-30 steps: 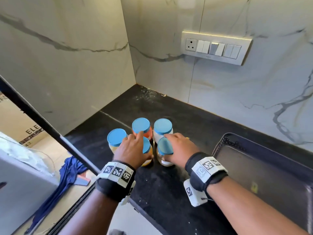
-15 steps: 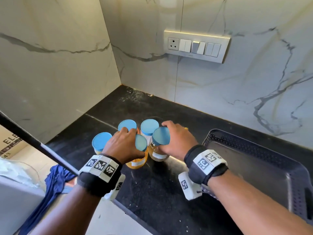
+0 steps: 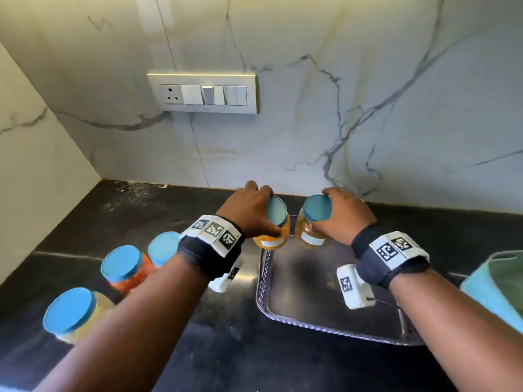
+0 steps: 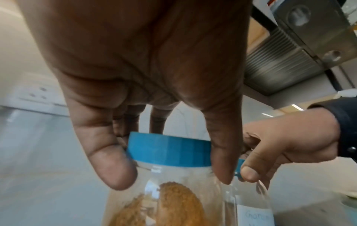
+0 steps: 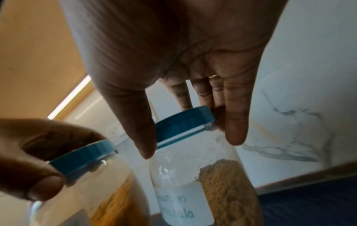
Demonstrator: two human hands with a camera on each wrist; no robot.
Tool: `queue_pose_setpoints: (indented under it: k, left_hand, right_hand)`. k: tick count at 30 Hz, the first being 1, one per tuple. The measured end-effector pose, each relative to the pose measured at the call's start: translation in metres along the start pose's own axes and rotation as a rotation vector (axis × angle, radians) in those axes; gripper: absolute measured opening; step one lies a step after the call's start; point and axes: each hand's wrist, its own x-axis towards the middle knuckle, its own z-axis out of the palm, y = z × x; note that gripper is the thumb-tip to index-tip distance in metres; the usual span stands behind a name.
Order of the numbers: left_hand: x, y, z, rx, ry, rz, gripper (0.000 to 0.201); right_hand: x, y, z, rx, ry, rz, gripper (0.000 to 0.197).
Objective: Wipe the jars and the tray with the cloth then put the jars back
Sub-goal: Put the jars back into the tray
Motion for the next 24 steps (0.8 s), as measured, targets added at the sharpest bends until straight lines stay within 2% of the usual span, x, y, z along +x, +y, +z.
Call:
queue_pose_setpoints:
  k: [3, 8, 18, 24]
  left_hand:
    - [0.031, 0.021, 0.028, 0.034, -0.086, 0.07, 0.085]
    - [0.058, 0.037, 0.061, 0.093, -0.175, 0.122, 0.084]
    - [0.07, 0.045, 0.079, 0.118, -0.198, 0.156, 0.087]
    - [0.064, 0.045, 0.08, 0.161, -0.167, 0.184, 0.112]
  right_hand:
    - [0.004, 0.023, 0.008, -0.019, -0.013, 0.055, 0.077]
    - [0.005, 0.047, 0.021, -0.048, -0.072, 0.104, 0.082]
    - [-0.001, 0.06, 0.028, -0.043, -0.095, 0.106, 0.08]
    - [-0.003, 0.059, 0.025, -0.071, -0.127, 0.102, 0.088]
